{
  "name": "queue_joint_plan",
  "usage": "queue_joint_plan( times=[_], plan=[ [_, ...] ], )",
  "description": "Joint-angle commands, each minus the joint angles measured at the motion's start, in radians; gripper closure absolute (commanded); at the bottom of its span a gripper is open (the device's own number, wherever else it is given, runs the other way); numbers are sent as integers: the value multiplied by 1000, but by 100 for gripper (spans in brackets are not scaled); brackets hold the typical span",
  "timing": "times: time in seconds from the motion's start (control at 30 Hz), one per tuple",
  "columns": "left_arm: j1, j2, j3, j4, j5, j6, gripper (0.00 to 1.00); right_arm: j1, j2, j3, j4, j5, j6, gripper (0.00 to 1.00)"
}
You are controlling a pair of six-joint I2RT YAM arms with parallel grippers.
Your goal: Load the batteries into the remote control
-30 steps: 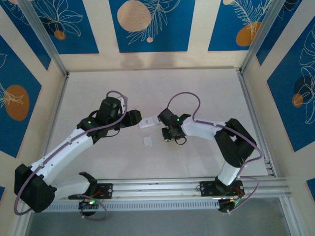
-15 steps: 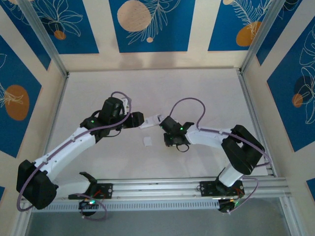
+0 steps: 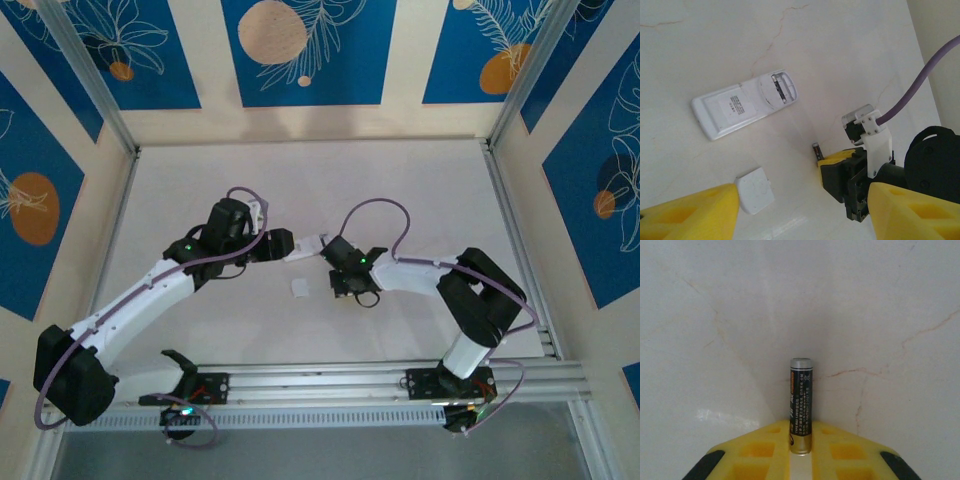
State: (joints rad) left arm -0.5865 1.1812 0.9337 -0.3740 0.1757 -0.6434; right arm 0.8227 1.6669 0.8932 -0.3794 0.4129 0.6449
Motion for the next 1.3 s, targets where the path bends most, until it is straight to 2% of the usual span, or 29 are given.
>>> queue_joint_plan(
  times=[0.0, 0.1, 0.23, 0.37, 0.53, 0.6, 0.7, 0.87, 1.27],
  plan=[
    [7, 5, -4, 20, 10, 41, 31, -5, 10, 27, -16, 7, 2, 87],
    [13, 0, 17, -21, 8, 129, 29, -20, -88, 21, -6, -26, -42, 89],
    [14, -17, 70, -111, -25, 280, 26, -120, -125, 112, -85, -168, -168, 91],
    [16, -54, 78, -138, -33, 349, 22, -196, -49, 259, -152, -277, -288, 92],
    [15, -127, -2, -65, 15, 313, 16, -252, 103, 450, -226, -414, -362, 92],
    [14, -169, -50, -20, 53, 294, 11, -267, 172, 525, -279, -444, -368, 92],
    [14, -233, -106, 20, 80, 274, 6, -280, 243, 599, -340, -462, -344, 92],
    [13, -303, -138, 8, 50, 278, 3, -283, 303, 650, -387, -483, -330, 91],
    [14, -306, -138, -10, 29, 285, 0, -275, 395, 699, -401, -431, -275, 91]
  ],
)
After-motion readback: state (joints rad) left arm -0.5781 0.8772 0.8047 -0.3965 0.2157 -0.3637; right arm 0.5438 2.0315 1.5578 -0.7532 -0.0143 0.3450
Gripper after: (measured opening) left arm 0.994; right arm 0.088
